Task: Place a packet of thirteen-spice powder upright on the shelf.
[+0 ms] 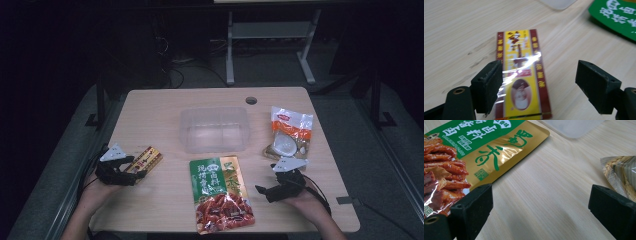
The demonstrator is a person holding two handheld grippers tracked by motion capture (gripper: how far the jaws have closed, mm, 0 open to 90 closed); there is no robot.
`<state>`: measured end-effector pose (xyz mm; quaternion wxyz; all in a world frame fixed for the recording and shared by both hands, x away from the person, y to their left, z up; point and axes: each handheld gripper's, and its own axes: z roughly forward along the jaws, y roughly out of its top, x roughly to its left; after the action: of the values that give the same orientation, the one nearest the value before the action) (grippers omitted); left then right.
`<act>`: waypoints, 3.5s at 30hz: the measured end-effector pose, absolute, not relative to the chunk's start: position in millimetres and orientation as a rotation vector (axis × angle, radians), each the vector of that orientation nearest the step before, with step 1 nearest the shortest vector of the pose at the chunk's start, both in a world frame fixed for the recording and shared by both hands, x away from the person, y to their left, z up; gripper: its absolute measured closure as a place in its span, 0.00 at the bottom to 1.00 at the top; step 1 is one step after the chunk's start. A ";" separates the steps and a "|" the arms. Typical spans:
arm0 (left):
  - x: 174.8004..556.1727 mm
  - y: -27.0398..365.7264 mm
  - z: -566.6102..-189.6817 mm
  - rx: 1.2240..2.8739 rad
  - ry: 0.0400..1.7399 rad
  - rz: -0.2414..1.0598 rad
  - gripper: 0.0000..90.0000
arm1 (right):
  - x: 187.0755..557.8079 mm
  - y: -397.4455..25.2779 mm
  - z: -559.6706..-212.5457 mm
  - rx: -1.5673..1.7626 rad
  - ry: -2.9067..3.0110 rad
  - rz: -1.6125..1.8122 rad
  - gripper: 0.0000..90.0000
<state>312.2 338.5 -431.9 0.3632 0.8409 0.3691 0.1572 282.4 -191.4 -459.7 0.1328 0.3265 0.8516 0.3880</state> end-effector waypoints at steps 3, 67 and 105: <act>314.0 344.4 -435.0 2.172 0.972 0.416 0.24 | 282.2 -191.4 -459.7 0.948 2.470 1.126 0.06; 321.4 335.7 -452.2 2.324 1.073 0.341 0.35 | 282.4 -191.7 -459.4 0.951 2.473 1.138 0.07; 297.0 283.5 -421.5 2.235 0.660 0.197 0.35 | 281.5 -185.0 -444.7 0.818 2.611 1.305 0.15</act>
<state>297.0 283.5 -421.5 0.3906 0.8798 0.2596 0.0774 281.5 -185.0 -444.7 0.0550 0.2695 0.8600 0.4297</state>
